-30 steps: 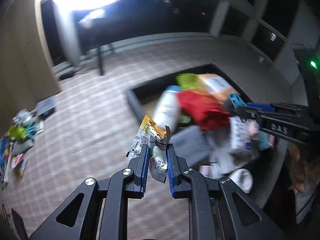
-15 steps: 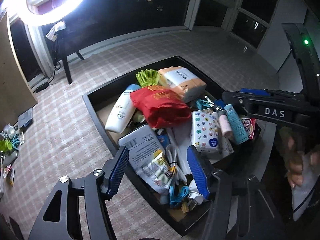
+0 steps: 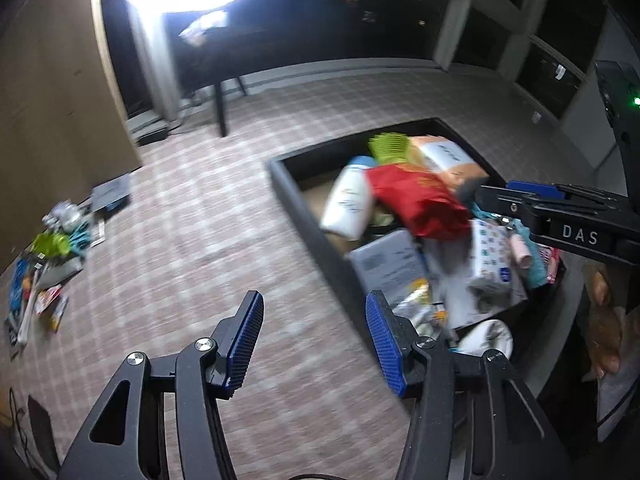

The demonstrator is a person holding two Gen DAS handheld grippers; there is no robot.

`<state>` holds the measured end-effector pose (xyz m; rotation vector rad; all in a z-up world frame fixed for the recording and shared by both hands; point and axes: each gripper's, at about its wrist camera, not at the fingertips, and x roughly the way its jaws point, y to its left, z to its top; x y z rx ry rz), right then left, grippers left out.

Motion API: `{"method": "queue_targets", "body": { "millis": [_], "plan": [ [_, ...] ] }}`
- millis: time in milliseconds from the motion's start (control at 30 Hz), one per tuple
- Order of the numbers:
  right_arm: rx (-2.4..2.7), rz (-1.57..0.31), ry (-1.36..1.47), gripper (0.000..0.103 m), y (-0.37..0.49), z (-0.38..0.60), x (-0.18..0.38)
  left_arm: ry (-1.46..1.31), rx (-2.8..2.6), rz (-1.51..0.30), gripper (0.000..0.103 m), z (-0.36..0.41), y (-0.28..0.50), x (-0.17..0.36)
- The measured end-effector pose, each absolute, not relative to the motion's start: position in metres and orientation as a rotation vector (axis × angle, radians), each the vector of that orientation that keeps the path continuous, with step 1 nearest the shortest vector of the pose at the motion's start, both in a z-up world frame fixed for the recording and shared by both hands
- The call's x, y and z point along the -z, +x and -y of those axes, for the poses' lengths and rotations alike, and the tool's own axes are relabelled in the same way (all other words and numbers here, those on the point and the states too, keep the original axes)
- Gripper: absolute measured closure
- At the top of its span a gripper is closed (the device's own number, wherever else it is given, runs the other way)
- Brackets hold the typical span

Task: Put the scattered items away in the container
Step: 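Carry the packet and blue clothespin to the black box and release both, then move both open grippers back to the pile of items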

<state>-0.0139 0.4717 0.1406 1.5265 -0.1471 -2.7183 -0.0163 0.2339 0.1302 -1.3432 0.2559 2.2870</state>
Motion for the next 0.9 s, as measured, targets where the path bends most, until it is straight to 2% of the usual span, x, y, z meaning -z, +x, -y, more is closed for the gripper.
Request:
{"method": "queue_targets", "body": {
  "millis": [900],
  "plan": [
    [2.38, -0.15, 1.369, 0.052, -0.147, -0.215, -0.14, -1.578, -2.7, -0.017, 0.053, 0.026, -0.121, -0.121]
  ]
}}
